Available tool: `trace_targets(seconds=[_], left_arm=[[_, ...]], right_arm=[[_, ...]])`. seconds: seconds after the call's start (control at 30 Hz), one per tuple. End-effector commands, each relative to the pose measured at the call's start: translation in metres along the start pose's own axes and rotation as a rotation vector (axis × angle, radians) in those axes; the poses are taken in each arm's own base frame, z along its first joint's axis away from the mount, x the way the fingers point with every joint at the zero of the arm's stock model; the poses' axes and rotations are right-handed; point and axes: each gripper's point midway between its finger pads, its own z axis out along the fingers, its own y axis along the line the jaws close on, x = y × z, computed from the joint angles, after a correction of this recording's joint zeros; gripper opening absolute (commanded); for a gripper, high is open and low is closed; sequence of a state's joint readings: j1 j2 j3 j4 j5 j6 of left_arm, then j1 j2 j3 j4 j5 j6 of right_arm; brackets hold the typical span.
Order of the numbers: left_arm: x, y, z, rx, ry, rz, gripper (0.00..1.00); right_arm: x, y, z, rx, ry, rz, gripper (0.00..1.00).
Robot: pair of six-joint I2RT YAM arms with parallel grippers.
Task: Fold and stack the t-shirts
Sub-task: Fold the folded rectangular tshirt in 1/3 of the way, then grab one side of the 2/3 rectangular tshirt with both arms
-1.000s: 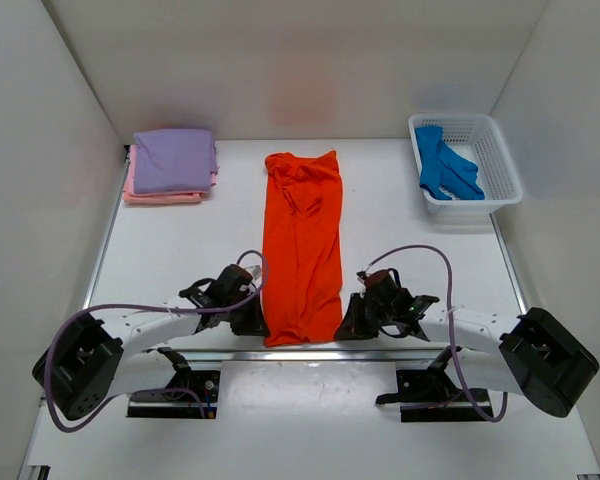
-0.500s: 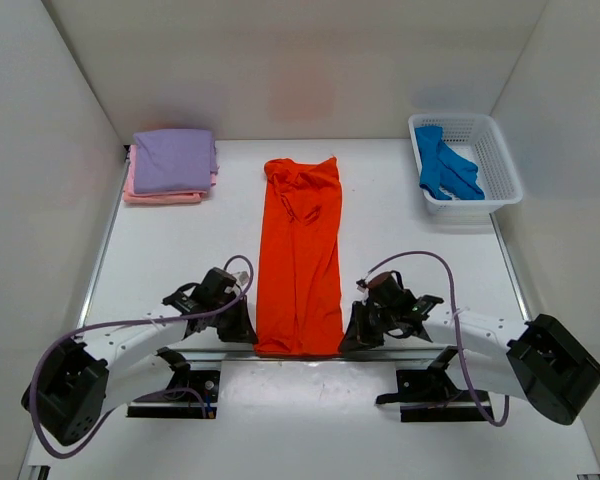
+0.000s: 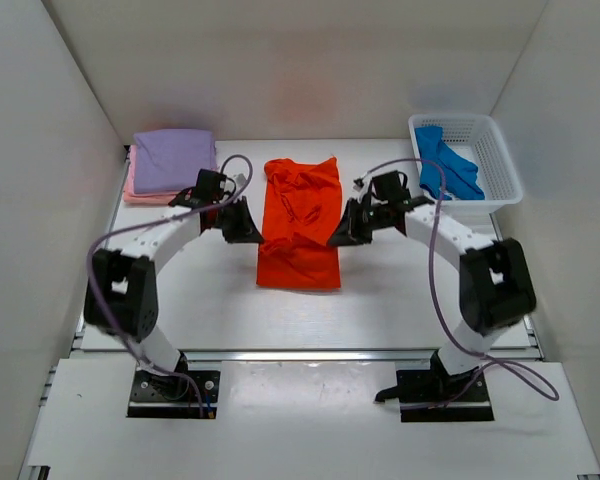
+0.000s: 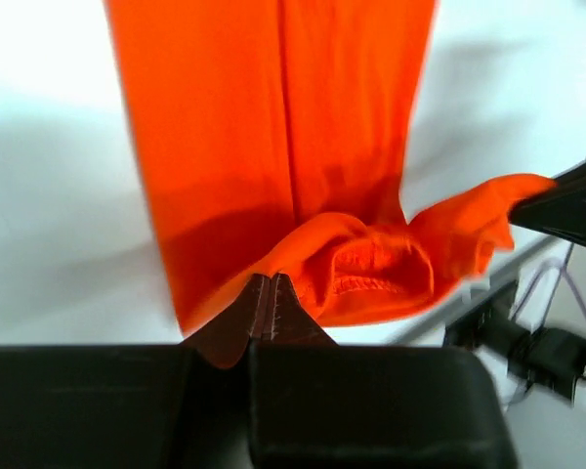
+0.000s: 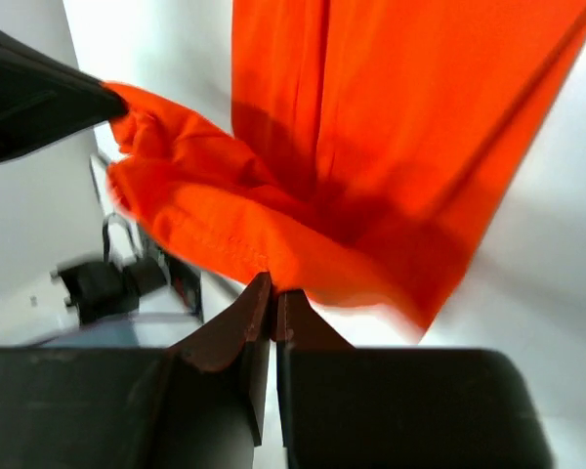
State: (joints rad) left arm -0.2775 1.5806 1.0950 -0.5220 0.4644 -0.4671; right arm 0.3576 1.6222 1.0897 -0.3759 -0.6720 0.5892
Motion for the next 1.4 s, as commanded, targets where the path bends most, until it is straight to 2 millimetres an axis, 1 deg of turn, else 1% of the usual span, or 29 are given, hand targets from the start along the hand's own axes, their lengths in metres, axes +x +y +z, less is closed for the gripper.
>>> trace_targets(seconds=[0.0,0.03,0.07,0.1,0.13,0.2,0.23,0.3,0.37,0.4,0.43,0.5,0.53,0.6,0.63,0.67,0.7,0.73,0.8,0.83,0.87,0.93,1.0,1.07,1.13,1.2,1.23,1.33,1.37], left_arm=[[-0.042,0.022,0.023,-0.008,0.011,-0.011,0.03],[-0.063,0.013,0.022,0.007,-0.007,0.007,0.19],[-0.084,0.017,0.031,0.011,-0.013,0.0,0.33],[-0.094,0.02,0.038,0.005,0.002,-0.012,0.51],[-0.099,0.024,0.043,0.002,0.002,-0.014,0.63],[-0.11,0.031,0.044,0.006,-0.014,-0.033,0.74],[-0.111,0.032,0.044,0.004,-0.027,-0.033,0.75],[-0.099,0.038,0.039,0.004,-0.031,-0.045,0.75],[-0.081,0.044,0.037,0.001,-0.017,-0.048,0.75],[-0.06,0.048,0.035,-0.009,0.019,-0.061,0.75],[-0.059,0.042,0.028,-0.003,-0.003,-0.035,0.75],[-0.016,0.057,0.029,-0.038,0.05,-0.059,0.76],[-0.012,0.049,0.025,-0.029,0.031,-0.039,0.76],[0.028,0.064,0.028,-0.072,0.059,-0.098,0.79],[0.029,0.061,0.029,-0.061,0.038,-0.094,0.8],[0.049,0.065,0.03,-0.071,0.059,-0.132,0.79],[0.06,0.066,0.032,-0.068,0.058,-0.156,0.79],[0.061,0.06,0.033,-0.045,0.046,-0.151,0.79],[0.078,0.066,0.04,-0.061,0.055,-0.203,0.75],[0.077,0.063,0.043,-0.057,0.039,-0.216,0.73],[0.079,0.062,0.046,-0.051,0.039,-0.216,0.67],[0.078,0.056,0.051,-0.028,0.039,-0.235,0.62],[0.078,0.055,0.055,-0.023,0.042,-0.247,0.61],[0.076,0.05,0.059,-0.011,0.044,-0.242,0.62],[0.075,0.052,0.062,-0.016,0.04,-0.253,0.62],[0.078,0.055,0.064,-0.015,0.042,-0.256,0.61],[0.079,0.056,0.064,-0.015,0.044,-0.266,0.58],[0.084,0.061,0.064,-0.017,0.048,-0.275,0.52],[0.088,0.063,0.064,-0.019,0.055,-0.283,0.47]], right_arm=[[-0.042,-0.021,0.007,0.041,0.017,-0.033,0.03],[-0.062,-0.018,0.006,0.045,-0.01,-0.06,0.08],[-0.076,-0.025,0.01,0.065,-0.015,-0.048,0.22],[-0.082,-0.038,0.015,0.084,-0.018,-0.03,0.35],[-0.094,-0.04,0.012,0.101,-0.048,-0.035,0.45],[-0.103,-0.047,0.009,0.138,-0.076,-0.035,0.53],[-0.1,-0.052,0.006,0.152,-0.081,-0.033,0.57],[-0.096,-0.053,0.0,0.158,-0.097,-0.025,0.57],[-0.077,-0.06,-0.001,0.159,-0.088,-0.008,0.56],[-0.063,-0.064,-0.002,0.163,-0.072,0.002,0.56],[-0.057,-0.059,-0.004,0.155,-0.078,-0.008,0.56],[-0.022,-0.069,0.0,0.162,-0.035,0.029,0.56],[-0.018,-0.061,-0.001,0.138,-0.052,0.025,0.55],[0.017,-0.073,0.007,0.146,-0.026,0.07,0.55],[0.019,-0.068,0.008,0.141,-0.051,0.069,0.54],[0.031,-0.073,0.015,0.134,-0.051,0.1,0.54],[0.046,-0.074,0.016,0.129,-0.043,0.098,0.55],[0.045,-0.064,0.018,0.094,-0.062,0.109,0.54],[0.055,-0.064,0.026,0.074,-0.072,0.126,0.55],[0.064,-0.065,0.028,0.076,-0.057,0.153,0.55],[0.056,-0.058,0.031,0.036,-0.089,0.156,0.56],[0.06,-0.06,0.034,-0.002,-0.091,0.217,0.58],[0.053,-0.056,0.036,-0.049,-0.109,0.266,0.6],[0.046,-0.064,0.039,-0.042,-0.119,0.304,0.6],[0.038,-0.065,0.04,-0.051,-0.141,0.321,0.6],[0.04,-0.074,0.044,-0.04,-0.122,0.353,0.6],[0.035,-0.069,0.046,-0.055,-0.127,0.355,0.59],[0.038,-0.079,0.046,-0.059,-0.141,0.411,0.45],[0.044,-0.082,0.045,-0.055,-0.136,0.424,0.25]])
